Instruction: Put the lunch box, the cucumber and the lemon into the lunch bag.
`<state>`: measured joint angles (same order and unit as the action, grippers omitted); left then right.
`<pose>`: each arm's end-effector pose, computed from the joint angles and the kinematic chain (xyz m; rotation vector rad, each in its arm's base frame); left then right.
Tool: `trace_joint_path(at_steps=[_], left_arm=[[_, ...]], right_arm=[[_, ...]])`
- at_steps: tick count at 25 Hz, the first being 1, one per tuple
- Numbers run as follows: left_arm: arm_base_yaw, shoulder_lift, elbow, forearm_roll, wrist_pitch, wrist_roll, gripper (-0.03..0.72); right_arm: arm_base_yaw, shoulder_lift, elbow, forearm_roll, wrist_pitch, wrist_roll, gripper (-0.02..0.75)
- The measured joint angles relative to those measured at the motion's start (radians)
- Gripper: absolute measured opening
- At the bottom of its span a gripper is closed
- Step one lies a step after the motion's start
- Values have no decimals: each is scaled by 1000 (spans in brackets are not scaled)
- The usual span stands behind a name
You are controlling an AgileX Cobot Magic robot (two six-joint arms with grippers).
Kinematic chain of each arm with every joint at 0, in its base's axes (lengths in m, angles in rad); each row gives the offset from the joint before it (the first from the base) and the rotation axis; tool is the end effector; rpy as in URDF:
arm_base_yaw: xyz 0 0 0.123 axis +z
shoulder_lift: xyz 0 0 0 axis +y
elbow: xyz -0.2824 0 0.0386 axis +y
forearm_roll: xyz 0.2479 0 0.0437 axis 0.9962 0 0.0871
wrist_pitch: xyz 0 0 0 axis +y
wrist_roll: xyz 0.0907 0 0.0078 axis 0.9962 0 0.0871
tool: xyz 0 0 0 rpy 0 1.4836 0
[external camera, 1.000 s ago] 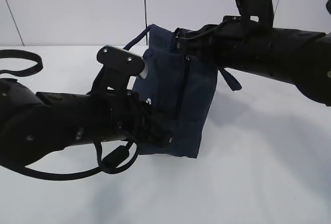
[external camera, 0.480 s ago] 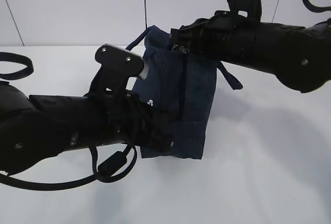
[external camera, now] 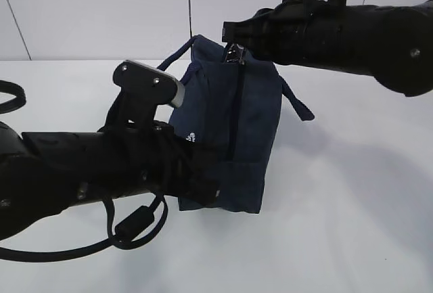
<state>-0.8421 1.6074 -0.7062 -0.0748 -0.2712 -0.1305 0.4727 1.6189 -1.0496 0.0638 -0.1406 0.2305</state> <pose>0.2110 -0.2337 0.1894 0.6714 2.0666 -0.5927 0.3300 0.1678 0.2758 -0.1678 1.9382 0.5052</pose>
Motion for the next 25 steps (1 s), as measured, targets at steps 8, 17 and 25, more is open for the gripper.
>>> trace_joint_path(at_steps=[8, 17, 25], left_arm=[[-10, -5, 1, -45, 15, 0, 259], [-13, -15, -65, -83, 19, 0, 463], [-13, 21, -93, -152, -72, 0, 465]], right_arm=[[-3, -15, -4, 0, 43, 0, 0], [-4, -15, -4, 0, 54, 0, 0], [-4, -15, -4, 4, 55, 8, 0]])
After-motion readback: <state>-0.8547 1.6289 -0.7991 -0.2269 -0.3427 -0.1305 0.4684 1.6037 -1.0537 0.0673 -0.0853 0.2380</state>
